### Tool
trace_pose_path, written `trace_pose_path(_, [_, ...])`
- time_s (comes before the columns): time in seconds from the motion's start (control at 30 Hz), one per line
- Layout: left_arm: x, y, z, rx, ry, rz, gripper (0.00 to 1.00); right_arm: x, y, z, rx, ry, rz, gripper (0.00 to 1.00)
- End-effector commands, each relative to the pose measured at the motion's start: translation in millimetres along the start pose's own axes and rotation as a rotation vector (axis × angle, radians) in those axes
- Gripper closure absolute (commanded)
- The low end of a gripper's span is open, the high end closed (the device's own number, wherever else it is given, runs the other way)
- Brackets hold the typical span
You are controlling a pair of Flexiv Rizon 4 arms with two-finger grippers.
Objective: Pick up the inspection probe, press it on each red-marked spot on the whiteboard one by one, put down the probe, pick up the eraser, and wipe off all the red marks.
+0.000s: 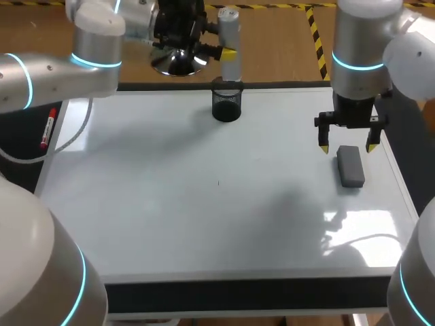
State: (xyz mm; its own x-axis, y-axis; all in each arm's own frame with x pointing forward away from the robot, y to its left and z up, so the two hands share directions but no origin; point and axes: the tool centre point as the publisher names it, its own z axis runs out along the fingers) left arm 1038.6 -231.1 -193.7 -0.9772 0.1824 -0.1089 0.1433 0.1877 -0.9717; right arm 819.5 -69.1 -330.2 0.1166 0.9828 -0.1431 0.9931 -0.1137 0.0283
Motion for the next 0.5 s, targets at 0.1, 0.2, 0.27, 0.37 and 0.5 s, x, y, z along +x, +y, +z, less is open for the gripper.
trace_pose_path(0.1, [-13.7,1.1,10,-0.001,0.014,0.009,1.0,-1,-1,-2,-0.002,0.0,-0.001,0.0])
trace_pose_path(0.2, [-18.4,2.5,13,-0.002,0.016,0.006,1.0,-1,-1,-2,-0.002,0.0,-0.001,0.0])
trace_pose_path(0.27, [-21.4,4.6,14,-0.007,0.016,0.004,1.0,-1,-1,-2,-0.002,0.0,-0.001,0.0])
trace_pose_path(0.37, [-23.3,7.0,16,-0.014,0.008,0.007,1.0,-1,-1,-2,-0.002,0.0,-0.001,0.0])
trace_pose_path(0.5, [-25.3,8.8,15,-0.016,0.01,0.007,1.0,-1,-1,-2,-0.002,0.0,-0.001,0.0])
